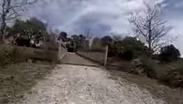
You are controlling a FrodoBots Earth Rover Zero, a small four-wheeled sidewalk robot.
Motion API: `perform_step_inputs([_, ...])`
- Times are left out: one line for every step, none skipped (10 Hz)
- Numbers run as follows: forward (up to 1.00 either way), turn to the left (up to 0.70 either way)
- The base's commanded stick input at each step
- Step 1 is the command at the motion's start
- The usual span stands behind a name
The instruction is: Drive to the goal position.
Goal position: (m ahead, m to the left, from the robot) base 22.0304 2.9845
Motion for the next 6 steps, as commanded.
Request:
perform_step_inputs([0.5, 0.0])
perform_step_inputs([0.5, 0.0])
perform_step_inputs([0.5, 0.0])
perform_step_inputs([0.5, 0.0])
perform_step_inputs([0.5, 0.0])
perform_step_inputs([0.5, 0.0])
